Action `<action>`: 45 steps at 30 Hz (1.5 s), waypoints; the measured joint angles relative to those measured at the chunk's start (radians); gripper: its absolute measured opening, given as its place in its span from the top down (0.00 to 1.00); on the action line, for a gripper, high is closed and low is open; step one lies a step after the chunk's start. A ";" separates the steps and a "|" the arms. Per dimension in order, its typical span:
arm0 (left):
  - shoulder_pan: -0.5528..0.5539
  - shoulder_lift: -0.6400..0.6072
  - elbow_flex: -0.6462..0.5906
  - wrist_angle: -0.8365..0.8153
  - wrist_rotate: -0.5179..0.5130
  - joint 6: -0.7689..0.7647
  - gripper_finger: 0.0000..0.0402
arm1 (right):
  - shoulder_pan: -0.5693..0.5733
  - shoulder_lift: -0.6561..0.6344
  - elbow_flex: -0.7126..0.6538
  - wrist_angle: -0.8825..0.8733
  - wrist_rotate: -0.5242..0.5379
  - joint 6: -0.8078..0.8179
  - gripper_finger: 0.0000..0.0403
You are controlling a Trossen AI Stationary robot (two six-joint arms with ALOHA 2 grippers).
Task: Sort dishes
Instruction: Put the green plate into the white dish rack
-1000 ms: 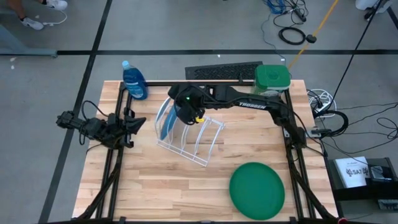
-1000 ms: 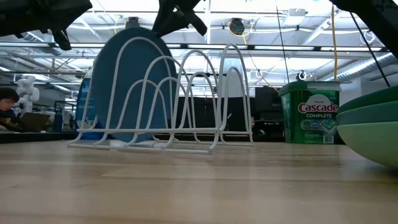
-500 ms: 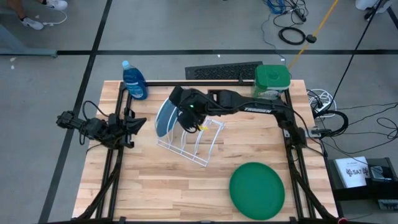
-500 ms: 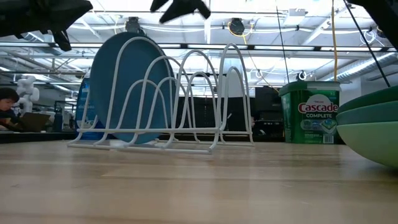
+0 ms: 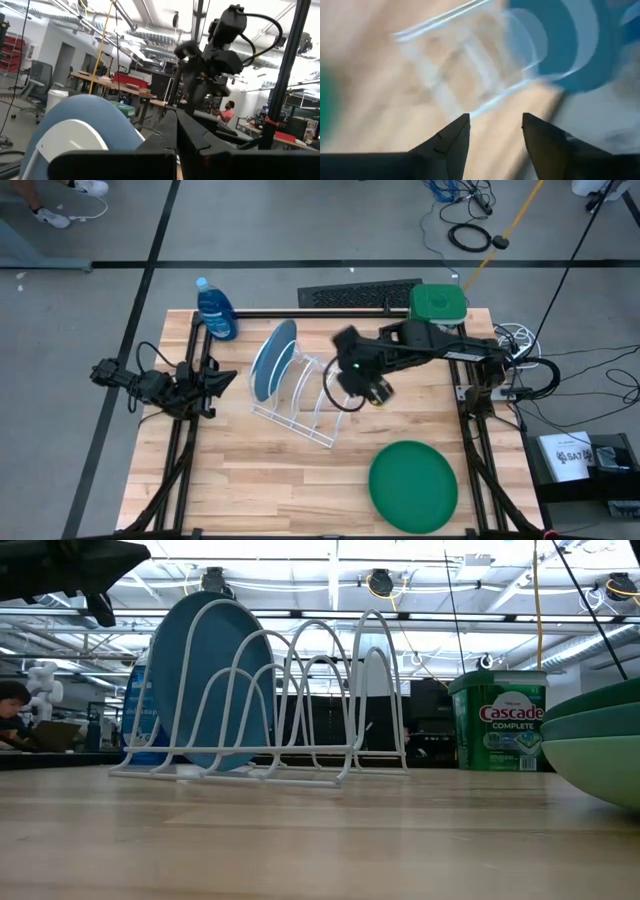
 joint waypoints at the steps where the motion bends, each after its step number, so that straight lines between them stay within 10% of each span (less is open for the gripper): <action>1: 0.000 0.000 0.000 -0.001 0.000 -0.001 1.00 | 0.006 -0.003 -0.004 -0.021 -0.033 0.071 0.58; 5: 0.000 0.000 0.000 -0.009 0.000 -0.025 1.00 | 0.066 -0.067 -0.126 -0.017 -0.185 0.211 0.62; 12: 0.000 0.001 0.000 -0.016 -0.003 -0.054 1.00 | 0.168 -0.183 -0.513 0.051 -0.150 0.354 0.63; 27: 0.000 0.001 0.000 -0.047 -0.004 -0.130 1.00 | 0.233 -0.580 -1.477 0.832 -0.281 0.644 0.63; 45: 0.000 0.001 0.000 -0.057 -0.056 -0.130 1.00 | 0.239 -0.560 -1.675 0.966 -0.286 0.730 0.70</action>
